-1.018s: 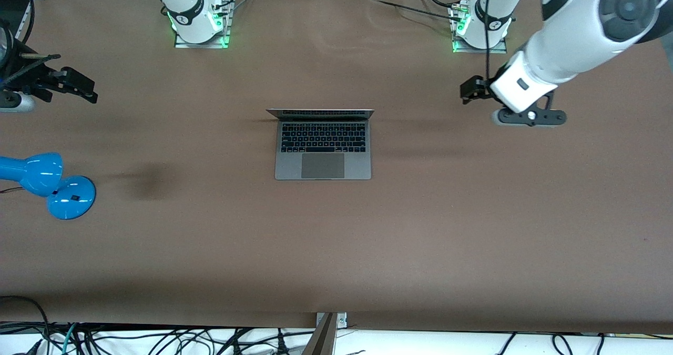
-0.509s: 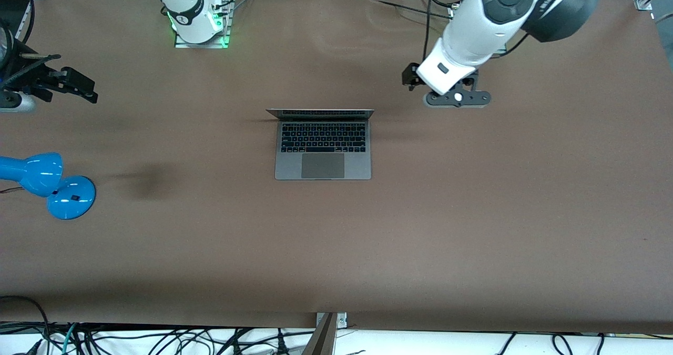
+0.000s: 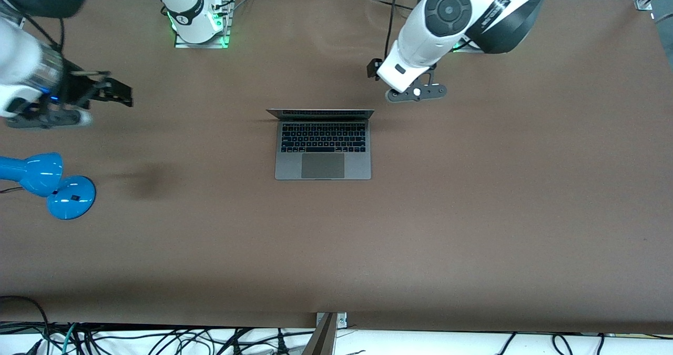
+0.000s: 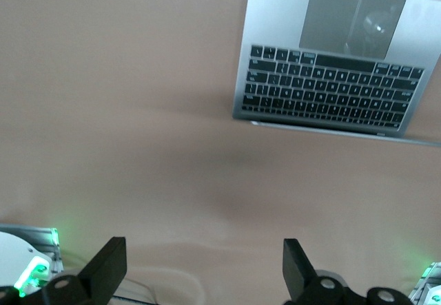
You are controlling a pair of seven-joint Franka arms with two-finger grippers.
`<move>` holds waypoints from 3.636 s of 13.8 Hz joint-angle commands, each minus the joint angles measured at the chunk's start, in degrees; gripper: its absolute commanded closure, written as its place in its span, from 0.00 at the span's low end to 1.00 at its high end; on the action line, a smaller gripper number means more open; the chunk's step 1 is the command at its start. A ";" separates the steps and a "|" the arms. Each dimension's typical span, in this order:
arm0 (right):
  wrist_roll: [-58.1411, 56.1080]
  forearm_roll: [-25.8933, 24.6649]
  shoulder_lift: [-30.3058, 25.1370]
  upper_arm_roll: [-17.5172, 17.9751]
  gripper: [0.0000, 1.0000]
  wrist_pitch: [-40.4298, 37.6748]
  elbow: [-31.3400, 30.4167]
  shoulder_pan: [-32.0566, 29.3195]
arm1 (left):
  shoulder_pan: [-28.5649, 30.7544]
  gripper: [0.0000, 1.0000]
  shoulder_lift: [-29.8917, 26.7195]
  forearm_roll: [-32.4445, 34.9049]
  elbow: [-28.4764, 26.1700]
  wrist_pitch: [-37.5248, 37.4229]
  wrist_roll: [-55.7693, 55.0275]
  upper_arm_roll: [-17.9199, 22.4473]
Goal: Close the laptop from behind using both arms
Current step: 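Move the left gripper toward the laptop screen while the right gripper follows, then lower both grippers behind the raised laptop screen, then push the screen down over the keyboard with both grippers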
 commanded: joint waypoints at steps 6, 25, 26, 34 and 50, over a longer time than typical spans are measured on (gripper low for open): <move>13.89 8.27 -0.55 9.85 0.15 -0.55 -6.92 2.30 | -0.26 0.27 4.67 -6.97 0.24 0.41 -2.47 -3.91; 28.77 11.69 13.60 25.69 1.00 15.89 -8.78 4.05 | -1.49 1.00 16.97 -0.47 3.40 9.81 -1.24 -4.26; 28.77 11.34 14.47 25.69 1.00 16.51 -7.73 3.97 | -1.49 1.00 17.76 -0.39 4.27 9.82 -1.24 -4.09; 27.81 5.81 22.12 24.99 1.00 20.64 -0.70 2.74 | -0.96 1.00 23.30 3.13 10.17 9.82 -1.24 -3.48; 27.81 0.36 36.71 23.06 1.00 25.38 9.86 2.65 | -1.58 1.00 34.46 5.50 16.49 16.41 -1.67 0.92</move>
